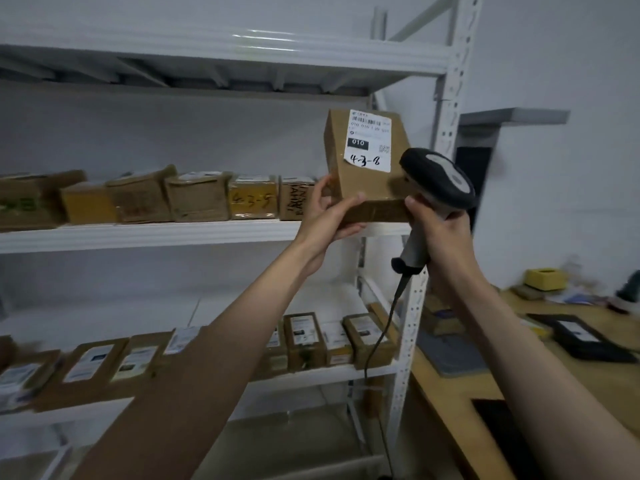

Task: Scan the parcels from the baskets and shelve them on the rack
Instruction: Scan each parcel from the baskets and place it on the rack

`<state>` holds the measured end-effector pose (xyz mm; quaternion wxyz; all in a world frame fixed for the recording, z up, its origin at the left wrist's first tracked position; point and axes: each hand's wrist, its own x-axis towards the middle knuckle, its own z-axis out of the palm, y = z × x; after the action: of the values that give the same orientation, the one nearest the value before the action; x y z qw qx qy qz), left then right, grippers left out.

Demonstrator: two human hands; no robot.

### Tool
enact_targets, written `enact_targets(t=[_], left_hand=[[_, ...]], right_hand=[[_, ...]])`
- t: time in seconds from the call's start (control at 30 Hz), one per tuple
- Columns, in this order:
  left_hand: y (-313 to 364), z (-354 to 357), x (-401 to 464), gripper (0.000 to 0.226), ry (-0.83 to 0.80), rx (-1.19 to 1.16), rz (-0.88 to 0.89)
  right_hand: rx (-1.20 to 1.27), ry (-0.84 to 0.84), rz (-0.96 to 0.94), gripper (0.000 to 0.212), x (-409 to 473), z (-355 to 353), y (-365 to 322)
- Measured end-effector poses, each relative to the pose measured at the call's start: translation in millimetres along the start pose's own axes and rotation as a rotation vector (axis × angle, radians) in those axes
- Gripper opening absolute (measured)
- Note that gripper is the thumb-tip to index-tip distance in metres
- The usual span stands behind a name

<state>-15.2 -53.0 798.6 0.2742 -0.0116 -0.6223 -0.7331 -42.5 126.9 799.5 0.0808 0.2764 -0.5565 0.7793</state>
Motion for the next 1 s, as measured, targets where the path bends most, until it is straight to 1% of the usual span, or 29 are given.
enact_targets(t=[0.07,0.17,0.2,0.3,0.37,0.57,0.63,0.73,0.8,1.0], left_hand=[[-6,28,15,0.074,-0.001,-0.033,-0.062],[-16,62,33,0.069,0.008,-0.052,-0.175],[-20,70,38,0.066,0.012,-0.061,-0.210],[-31,86,53,0.049,0.031,-0.091,-0.290],[-38,90,61,0.044,0.040,-0.108,-0.322],[-52,87,81,0.060,0.080,-0.144,-0.391],[-55,85,91,0.063,0.096,-0.157,-0.410],[-57,82,102,0.061,0.114,-0.169,-0.432],[-59,80,109,0.060,0.124,-0.186,-0.446],[-71,76,127,0.068,0.157,-0.268,-0.511]], right_hand=[[-0.022,0.074,-0.008,0.040,13,-17,-1],[-0.106,0.148,-0.040,0.029,30,-39,3],[-0.125,0.159,-0.031,0.030,35,-45,7],[-0.154,0.209,0.013,0.046,47,-58,22],[-0.162,0.234,0.028,0.048,55,-62,32],[-0.210,0.247,0.057,0.036,79,-54,57],[-0.247,0.239,0.065,0.038,88,-50,64],[-0.280,0.211,0.078,0.039,101,-43,75],[-0.273,0.196,0.103,0.042,108,-37,83],[-0.235,0.154,0.118,0.041,120,-23,106]])
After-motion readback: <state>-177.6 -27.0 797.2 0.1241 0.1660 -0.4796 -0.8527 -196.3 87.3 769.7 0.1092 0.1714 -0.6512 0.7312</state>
